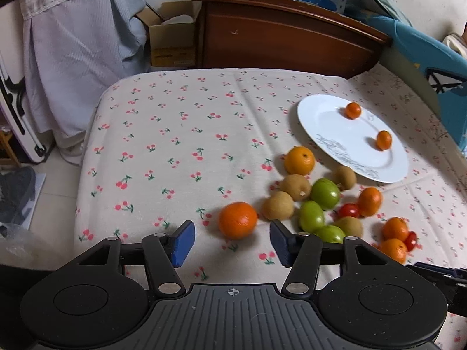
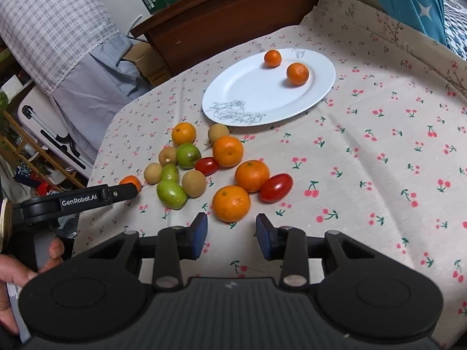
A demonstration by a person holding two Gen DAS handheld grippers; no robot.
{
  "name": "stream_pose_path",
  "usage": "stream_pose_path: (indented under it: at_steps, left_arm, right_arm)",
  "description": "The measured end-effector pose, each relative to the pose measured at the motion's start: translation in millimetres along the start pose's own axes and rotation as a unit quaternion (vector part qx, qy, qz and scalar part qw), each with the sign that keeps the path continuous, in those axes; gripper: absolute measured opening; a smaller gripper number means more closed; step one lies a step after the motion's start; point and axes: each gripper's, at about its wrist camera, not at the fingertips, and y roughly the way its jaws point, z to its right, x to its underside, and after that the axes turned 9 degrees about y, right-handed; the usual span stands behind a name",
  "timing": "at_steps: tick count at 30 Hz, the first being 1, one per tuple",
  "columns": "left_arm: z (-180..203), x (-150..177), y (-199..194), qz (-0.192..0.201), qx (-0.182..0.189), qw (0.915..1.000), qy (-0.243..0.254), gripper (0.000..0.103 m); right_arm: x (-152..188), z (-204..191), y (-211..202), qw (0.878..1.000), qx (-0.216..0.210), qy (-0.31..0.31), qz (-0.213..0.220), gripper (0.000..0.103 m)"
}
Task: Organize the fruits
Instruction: 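Withdraw both open tools from the plate back to the fruit pile, then grasp a mandarin with the left tool while the right tool grasps another mandarin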
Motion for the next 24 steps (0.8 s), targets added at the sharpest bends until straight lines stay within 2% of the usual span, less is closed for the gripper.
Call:
stream_pose_path:
  at_steps: [6, 13, 15, 17, 20, 24]
  left_arm:
    - [-1.5, -2.9, 13.6, 0.0, 0.005, 1.0, 0.001, 0.053]
    - [4.7, -3.1, 20.2, 0.006, -0.01, 0.9996, 0.024, 0.052]
    - [5.8, -3.1, 20.4, 0.008, -0.011, 0.9995, 0.028, 0.048]
    - [6.5, -3.1, 20.9, 0.011, -0.01, 0.9994, 0.032, 0.04]
    - [6.9, -3.0, 20.7, 0.012, -0.007, 0.9993, 0.035, 0.031]
    - [7.0, -2.1, 18.5, 0.013, -0.005, 0.9994, 0.032, 0.029]
  right_arm:
    - [-1.9, -1.2, 5.5, 1.0, 0.002, 0.0, 0.006, 0.039]
    - [-2.4, -7.8, 14.5, 1.0, 0.016, -0.022, 0.009, 0.039]
    - [-2.0, -10.2, 16.3, 0.999, 0.02, -0.031, 0.012, 0.039]
    - [-1.7, -11.8, 17.5, 0.999, 0.021, -0.038, 0.014, 0.039]
    - [-0.4, -14.1, 18.9, 0.998, 0.025, -0.052, 0.019, 0.033]
    - [0.2, -16.1, 18.7, 0.998, 0.027, -0.059, 0.019, 0.033]
